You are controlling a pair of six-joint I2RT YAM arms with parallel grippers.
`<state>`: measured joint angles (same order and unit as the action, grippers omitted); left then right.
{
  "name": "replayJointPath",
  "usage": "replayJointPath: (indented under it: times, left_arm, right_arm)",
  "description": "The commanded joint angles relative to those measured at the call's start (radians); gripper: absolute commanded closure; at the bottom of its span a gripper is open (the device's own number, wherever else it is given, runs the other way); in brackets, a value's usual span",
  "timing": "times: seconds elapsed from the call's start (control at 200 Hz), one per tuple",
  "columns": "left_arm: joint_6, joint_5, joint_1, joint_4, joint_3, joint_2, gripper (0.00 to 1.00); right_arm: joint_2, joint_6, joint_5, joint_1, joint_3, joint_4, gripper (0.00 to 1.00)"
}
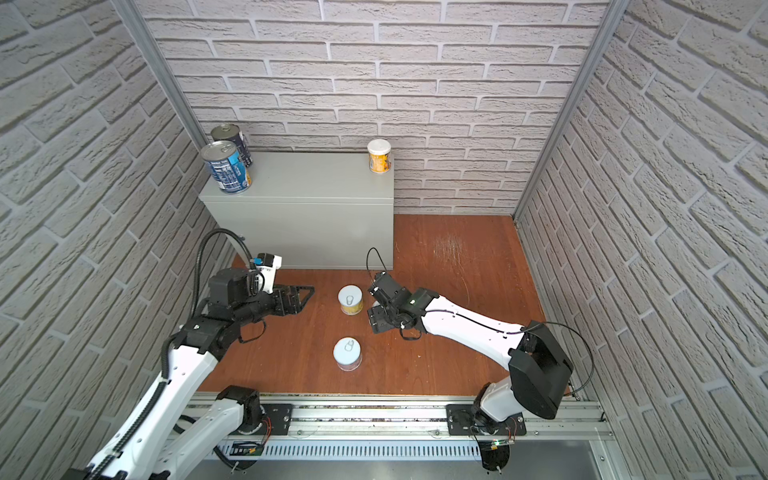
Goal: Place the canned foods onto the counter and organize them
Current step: 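Lift the teal-labelled can toward the left gripper while the left gripper reaches in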
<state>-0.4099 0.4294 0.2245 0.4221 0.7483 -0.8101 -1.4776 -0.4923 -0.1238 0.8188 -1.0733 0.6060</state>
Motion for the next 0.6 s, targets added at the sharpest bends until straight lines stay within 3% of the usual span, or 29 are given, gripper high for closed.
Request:
replayJointPath:
  times: [0.0, 0.3, 0.595]
  left_arm:
    - [0.031, 0.041, 0.055, -0.062, -0.010, 0.023, 0.02]
    - [0.032, -0.108, 0.258, -0.062, -0.006, 0.058, 0.02]
    - [0.039, -0.226, 0.417, -0.150, -0.052, 0.068, 0.02]
  right_arm:
    - [0.058, 0.008, 0.037, 0.000, -0.054, -0.045, 0.48]
    - [0.120, 0.021, 0.109, -0.013, -0.053, -0.059, 0.48]
    - [0.160, 0.066, 0.299, -0.131, -0.061, -0.003, 0.48]
